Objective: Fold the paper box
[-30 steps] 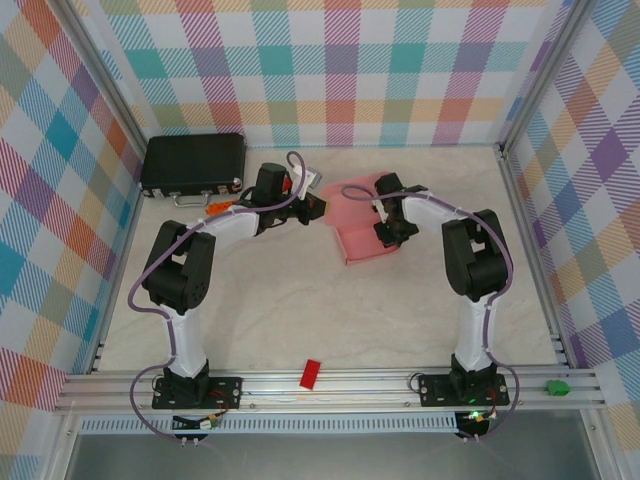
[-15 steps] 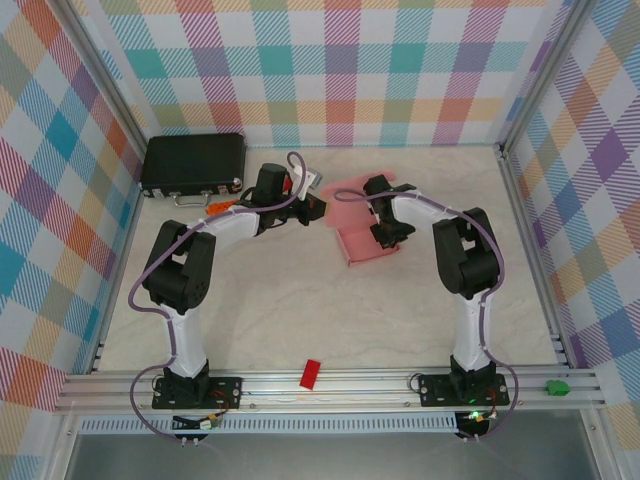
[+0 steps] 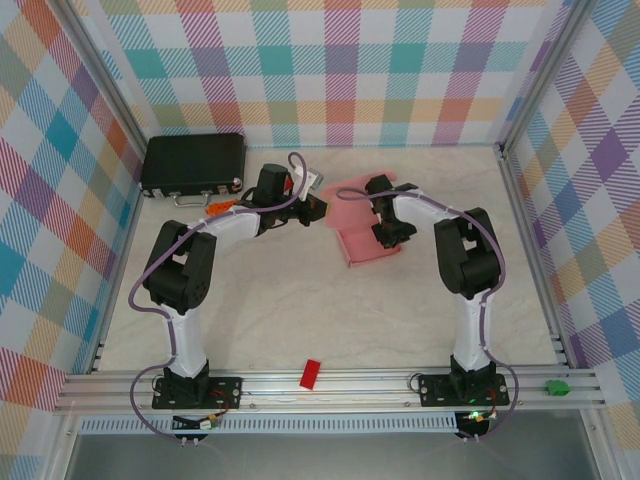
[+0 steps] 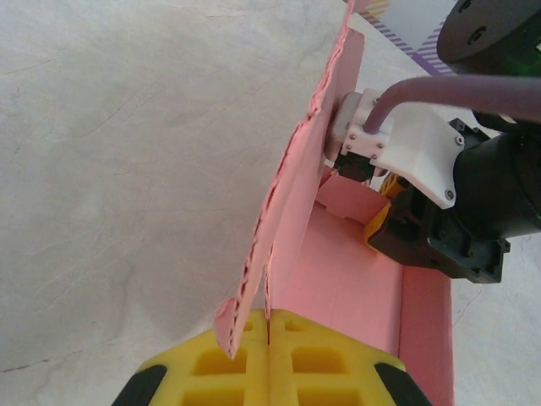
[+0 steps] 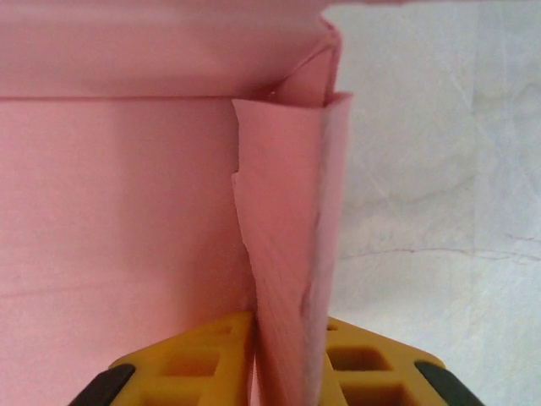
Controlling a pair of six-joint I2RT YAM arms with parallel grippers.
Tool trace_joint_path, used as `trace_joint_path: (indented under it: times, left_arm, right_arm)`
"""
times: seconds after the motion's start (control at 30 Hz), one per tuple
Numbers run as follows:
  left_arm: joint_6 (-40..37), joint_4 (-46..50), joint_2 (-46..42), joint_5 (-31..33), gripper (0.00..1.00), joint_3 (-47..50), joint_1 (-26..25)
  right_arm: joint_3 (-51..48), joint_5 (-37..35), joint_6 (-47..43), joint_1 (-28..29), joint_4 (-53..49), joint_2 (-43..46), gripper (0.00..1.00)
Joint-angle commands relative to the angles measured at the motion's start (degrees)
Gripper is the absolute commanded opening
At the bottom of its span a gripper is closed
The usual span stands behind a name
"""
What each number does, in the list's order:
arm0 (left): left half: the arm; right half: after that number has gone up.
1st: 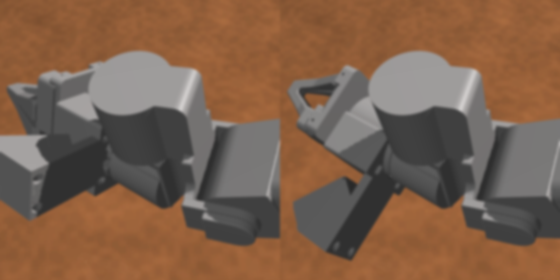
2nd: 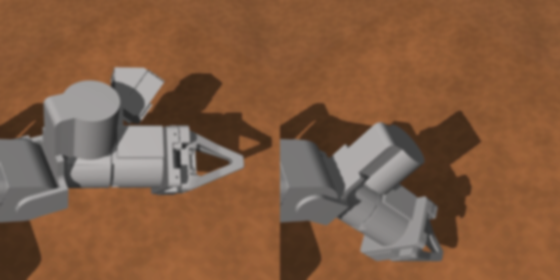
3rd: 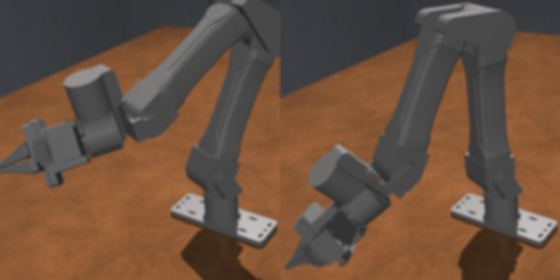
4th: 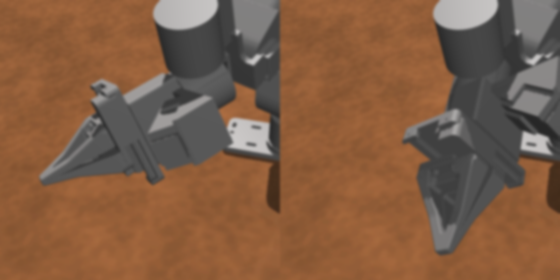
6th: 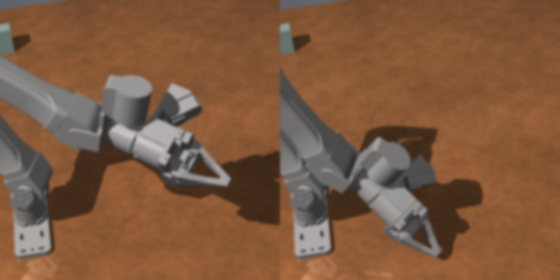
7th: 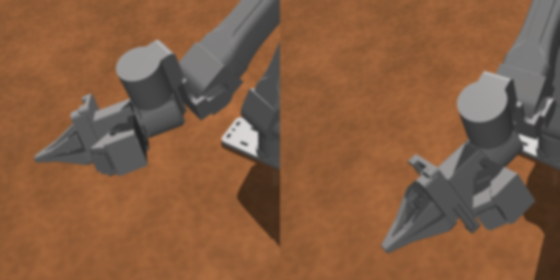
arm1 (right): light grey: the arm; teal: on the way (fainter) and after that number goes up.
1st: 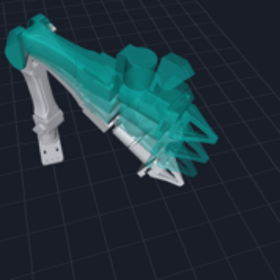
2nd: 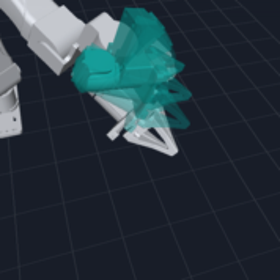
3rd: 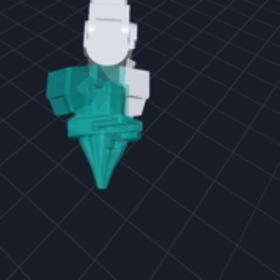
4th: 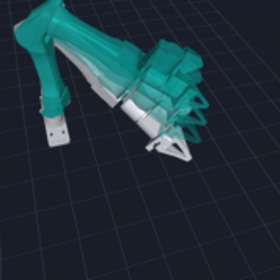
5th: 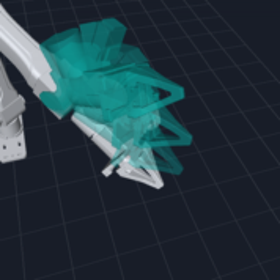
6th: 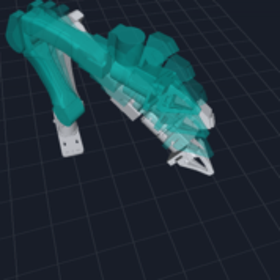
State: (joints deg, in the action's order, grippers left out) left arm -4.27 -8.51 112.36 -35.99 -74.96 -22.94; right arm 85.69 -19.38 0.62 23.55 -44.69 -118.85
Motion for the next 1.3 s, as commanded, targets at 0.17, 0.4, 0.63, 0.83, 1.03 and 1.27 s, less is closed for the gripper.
trace_joint_path:
  times: [0.17, 0.4, 0.63, 0.83, 1.03, 1.27]
  left_arm:
    - [-0.5, -0.19, -0.05, -1.01, 0.0, -1.61, 0.17]
    - [-0.41, -0.19, 0.05, -1.09, 0.0, -1.71, 0.17]
    - [-0.45, -0.1, 0.06, -1.07, 0.0, -1.8, 0.18]
    - [-0.39, 0.02, 0.32, -1.16, 0.0, -2.11, 0.17]
    - [-0.5, 0.16, 0.2, -1.05, 0.0, -2.06, 0.18]
    - [-0.42, 0.07, 0.32, -1.28, 0.0, -2.04, 0.17]
  right_arm:
    - [-0.89, 8.07, 4.47, -0.27, -1.19, 2.47, 0.25]
    - [-1.45, 8.4, 5.6, -0.3, -0.32, 3.21, 0.35]
    - [-1.71, 8.78, 6.23, -0.26, 0.61, 4.58, 0.37]
    - [-1.53, 7.1, 7.03, -0.26, 0.61, 5.03, 0.38]
    - [-2.27, 9.44, 7.12, -1.56, 1.83, 6.07, 0.35]
    - [-2.49, 9.01, 6.77, -1.96, 1.0, 4.74, 0.27]
